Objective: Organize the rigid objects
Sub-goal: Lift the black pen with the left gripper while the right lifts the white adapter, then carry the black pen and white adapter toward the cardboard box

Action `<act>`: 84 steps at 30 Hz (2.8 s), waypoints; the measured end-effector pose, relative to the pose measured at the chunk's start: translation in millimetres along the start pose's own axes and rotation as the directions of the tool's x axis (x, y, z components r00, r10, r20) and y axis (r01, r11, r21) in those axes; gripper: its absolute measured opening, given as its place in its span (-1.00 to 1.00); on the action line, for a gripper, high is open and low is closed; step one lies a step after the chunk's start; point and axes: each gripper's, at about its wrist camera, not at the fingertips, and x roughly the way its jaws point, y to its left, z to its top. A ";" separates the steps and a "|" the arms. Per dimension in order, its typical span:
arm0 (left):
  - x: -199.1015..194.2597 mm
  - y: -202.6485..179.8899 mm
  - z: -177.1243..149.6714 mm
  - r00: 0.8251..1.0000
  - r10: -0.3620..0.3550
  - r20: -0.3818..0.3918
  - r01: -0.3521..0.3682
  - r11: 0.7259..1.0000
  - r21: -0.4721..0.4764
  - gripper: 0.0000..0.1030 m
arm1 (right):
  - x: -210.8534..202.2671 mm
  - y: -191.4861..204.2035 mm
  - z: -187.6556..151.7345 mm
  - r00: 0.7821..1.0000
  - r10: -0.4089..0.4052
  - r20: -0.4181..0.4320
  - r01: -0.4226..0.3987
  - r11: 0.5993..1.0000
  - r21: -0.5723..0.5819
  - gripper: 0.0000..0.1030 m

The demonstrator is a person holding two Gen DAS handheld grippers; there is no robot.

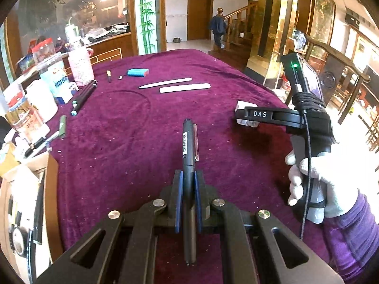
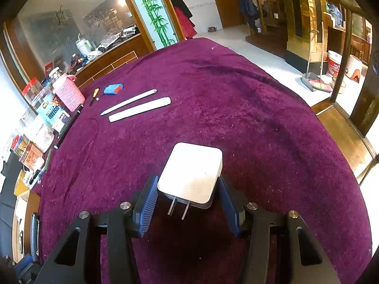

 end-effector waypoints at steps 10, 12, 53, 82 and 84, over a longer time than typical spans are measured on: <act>-3.5 1.1 -1.5 0.998 0.059 0.009 -0.059 0.998 0.033 -0.83 | -0.1 0.6 0.0 1.000 -0.001 0.000 0.001 1.000 -0.001 0.06; -3.5 1.8 -2.2 0.998 0.065 0.008 -0.066 0.997 0.036 -0.83 | 0.3 0.6 0.4 1.000 -0.001 0.000 0.001 1.000 -0.001 0.06; -47.2 32.5 -36.0 0.997 0.059 0.049 -0.057 0.998 -0.042 -0.82 | 6.1 16.8 4.7 0.996 -0.085 -0.007 0.085 0.993 -0.081 0.06; -92.0 41.5 -77.9 0.994 -0.074 0.079 0.081 0.993 -0.091 -0.82 | -76.4 67.0 -70.6 0.999 0.048 -0.016 -0.050 0.979 -0.198 0.01; -95.0 42.4 -81.7 0.994 -0.080 0.079 0.087 0.992 -0.092 -0.82 | -78.3 73.7 -75.6 0.998 0.058 -0.020 -0.061 0.976 -0.209 0.01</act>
